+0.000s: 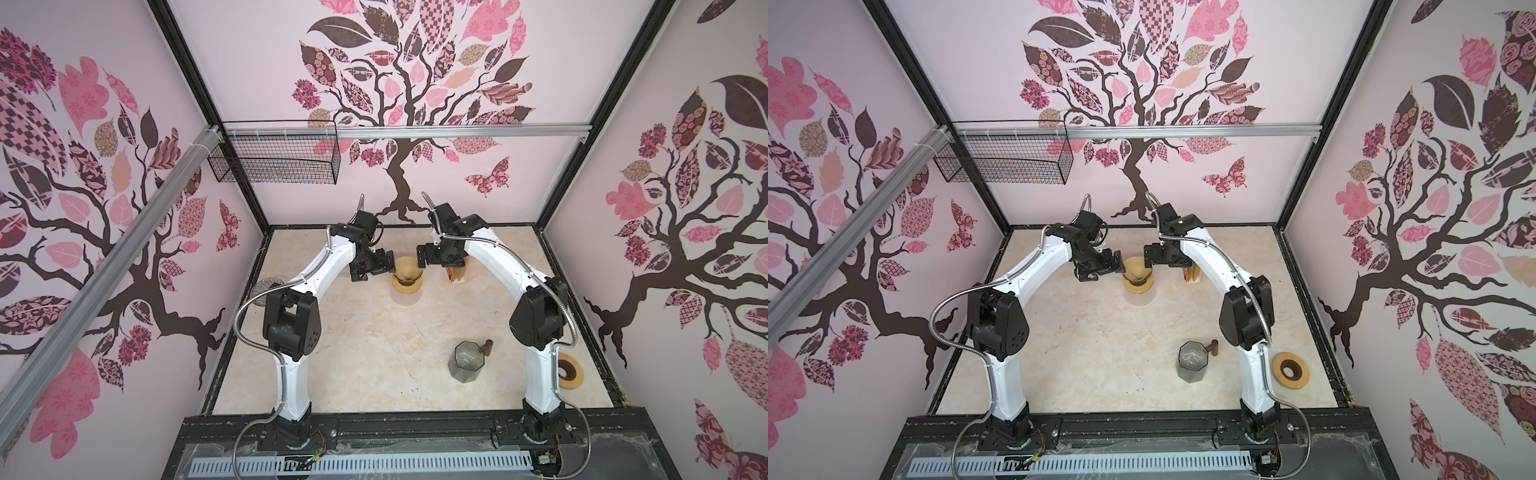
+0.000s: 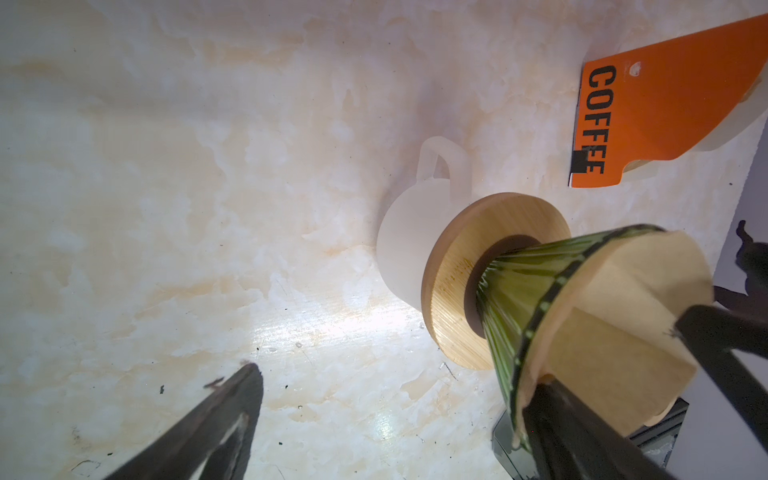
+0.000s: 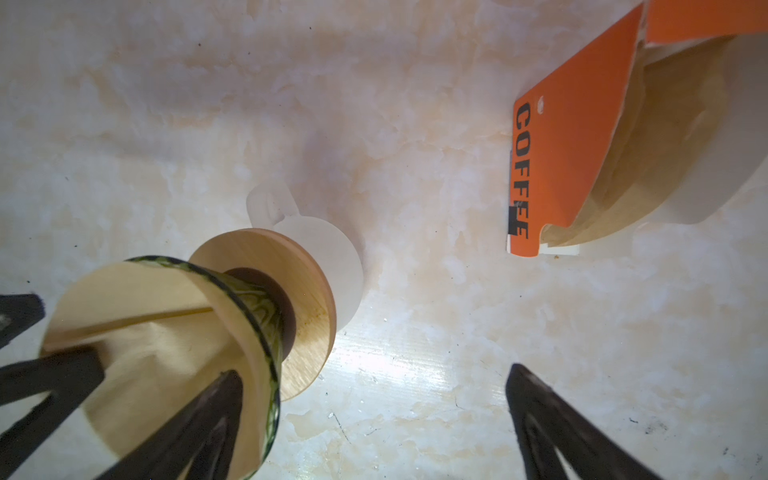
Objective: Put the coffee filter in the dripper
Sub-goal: 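Open both grippers and lift them out of the filter, drawing the arms apart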
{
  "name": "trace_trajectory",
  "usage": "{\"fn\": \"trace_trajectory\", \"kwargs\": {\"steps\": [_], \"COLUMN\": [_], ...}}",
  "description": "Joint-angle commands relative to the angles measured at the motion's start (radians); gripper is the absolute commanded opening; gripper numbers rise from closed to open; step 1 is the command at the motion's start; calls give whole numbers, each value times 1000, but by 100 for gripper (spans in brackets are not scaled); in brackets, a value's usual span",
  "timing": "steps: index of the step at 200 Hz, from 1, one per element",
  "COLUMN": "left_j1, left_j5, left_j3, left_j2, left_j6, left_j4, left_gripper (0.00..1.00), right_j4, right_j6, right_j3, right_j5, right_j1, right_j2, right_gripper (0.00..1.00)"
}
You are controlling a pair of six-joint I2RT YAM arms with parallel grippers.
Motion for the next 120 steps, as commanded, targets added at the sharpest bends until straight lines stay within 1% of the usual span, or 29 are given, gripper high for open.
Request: {"fn": "trace_trajectory", "kwargs": {"steps": [1,27,120], "left_j1": [4,4,6], "left_j5": [0,8,67], "left_j3": [-15,-11,-10], "left_j2": [11,9,-28], "left_j6": [12,12,-19], "left_j4": [-5,-2,47], "left_gripper": [98,98,98], "right_j4": [-28,-38,-34], "right_j6": [-2,7,21], "right_j3": [72,104,92], "right_j5": [-29,-44,-55], "right_j1": [-5,-6,-9], "right_j2": [22,8,-70], "right_gripper": [100,100,100]}}
